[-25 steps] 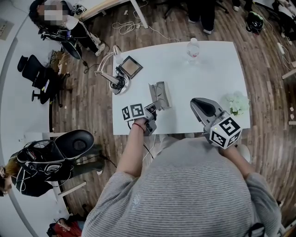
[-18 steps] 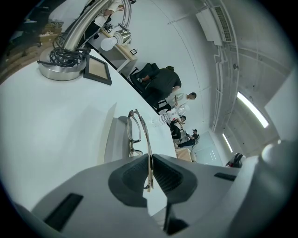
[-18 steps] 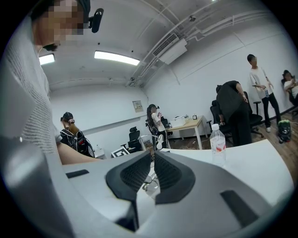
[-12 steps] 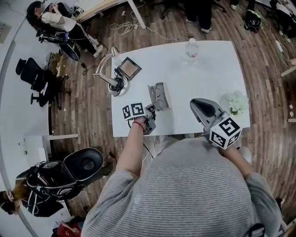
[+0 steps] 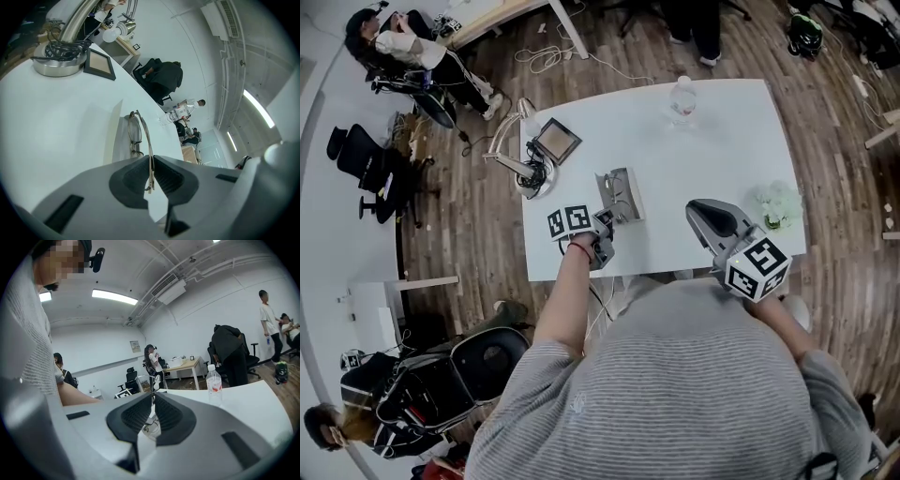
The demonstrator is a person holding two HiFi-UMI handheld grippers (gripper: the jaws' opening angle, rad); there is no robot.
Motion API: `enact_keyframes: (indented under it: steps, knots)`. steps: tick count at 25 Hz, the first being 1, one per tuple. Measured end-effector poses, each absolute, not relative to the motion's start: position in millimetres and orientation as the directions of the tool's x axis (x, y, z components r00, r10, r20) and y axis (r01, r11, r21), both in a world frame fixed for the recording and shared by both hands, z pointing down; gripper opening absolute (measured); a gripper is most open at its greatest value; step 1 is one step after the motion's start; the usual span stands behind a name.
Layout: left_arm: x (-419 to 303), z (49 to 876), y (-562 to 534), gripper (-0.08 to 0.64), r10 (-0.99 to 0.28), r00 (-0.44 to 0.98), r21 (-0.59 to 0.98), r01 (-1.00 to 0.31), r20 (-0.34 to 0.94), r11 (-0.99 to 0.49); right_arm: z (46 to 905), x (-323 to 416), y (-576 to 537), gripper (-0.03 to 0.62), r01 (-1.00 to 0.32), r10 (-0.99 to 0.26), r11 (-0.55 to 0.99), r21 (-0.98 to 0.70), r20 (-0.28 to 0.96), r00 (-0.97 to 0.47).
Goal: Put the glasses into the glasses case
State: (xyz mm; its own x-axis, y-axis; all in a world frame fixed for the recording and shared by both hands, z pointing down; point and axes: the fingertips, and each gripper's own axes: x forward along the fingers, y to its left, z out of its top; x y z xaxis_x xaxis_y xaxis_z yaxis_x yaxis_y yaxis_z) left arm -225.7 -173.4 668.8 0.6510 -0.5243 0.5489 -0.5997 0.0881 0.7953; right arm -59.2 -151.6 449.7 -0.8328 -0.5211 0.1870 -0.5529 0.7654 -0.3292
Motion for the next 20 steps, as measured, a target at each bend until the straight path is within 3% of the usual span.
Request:
enact_keyframes:
  steps: [20]
  knots:
    - [-233,690,-182,0.037,-0.510,0.637,0.780,-0.615,0.578,0.116,455,-61,-156,0.017,-0.557,-0.517,0.764,-0.325,0.208,-0.831]
